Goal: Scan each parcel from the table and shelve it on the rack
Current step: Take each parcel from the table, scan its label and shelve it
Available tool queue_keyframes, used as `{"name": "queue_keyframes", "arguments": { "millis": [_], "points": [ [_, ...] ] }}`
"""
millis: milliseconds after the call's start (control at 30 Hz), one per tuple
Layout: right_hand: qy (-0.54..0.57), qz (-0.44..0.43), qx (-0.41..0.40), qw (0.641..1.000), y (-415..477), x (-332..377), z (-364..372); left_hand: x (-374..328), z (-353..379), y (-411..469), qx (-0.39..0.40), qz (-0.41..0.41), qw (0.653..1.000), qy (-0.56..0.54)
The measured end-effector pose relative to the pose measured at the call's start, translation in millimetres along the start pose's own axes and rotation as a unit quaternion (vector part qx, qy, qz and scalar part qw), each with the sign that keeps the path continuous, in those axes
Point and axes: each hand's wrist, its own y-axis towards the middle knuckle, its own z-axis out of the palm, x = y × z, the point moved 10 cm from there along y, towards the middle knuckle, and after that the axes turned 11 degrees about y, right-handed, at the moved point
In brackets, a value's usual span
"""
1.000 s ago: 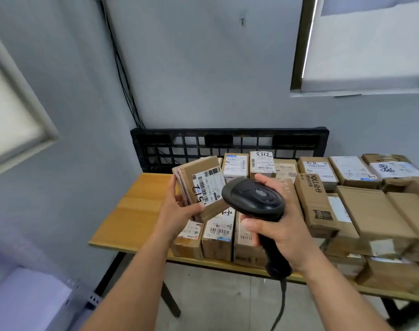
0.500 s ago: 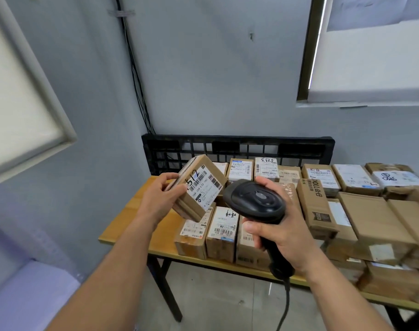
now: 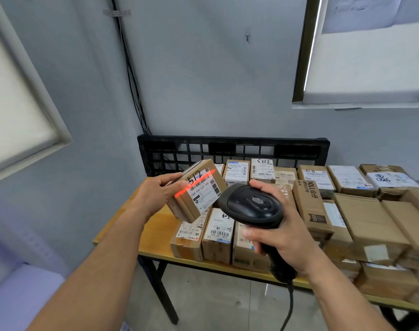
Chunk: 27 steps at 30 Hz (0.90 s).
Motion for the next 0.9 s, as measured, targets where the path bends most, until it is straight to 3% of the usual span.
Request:
{"name": "queue_keyframes", "arguments": {
  "millis": [333,533,733,900],
  "points": [
    [-0.003,0.004,-0.005,1.0,-3,-2,-2,-3,4,-4,0.001,0.015,1.0,-0.001],
    [-0.009,-0.024,-0.008,1.0,3,2,7,4,-18,-19,-0.031,-0.001,0.998,-0.059],
    [0.007,-0.032,0.034,0.999,21,5,47,25,-75,-47,-0.126,-0.025,0.985,-0.113],
    [0.017,-0.041,0.092,0.995,40,7,100,54,-150,-75,-0.264,-0.039,0.956,-0.122]
  ]
}}
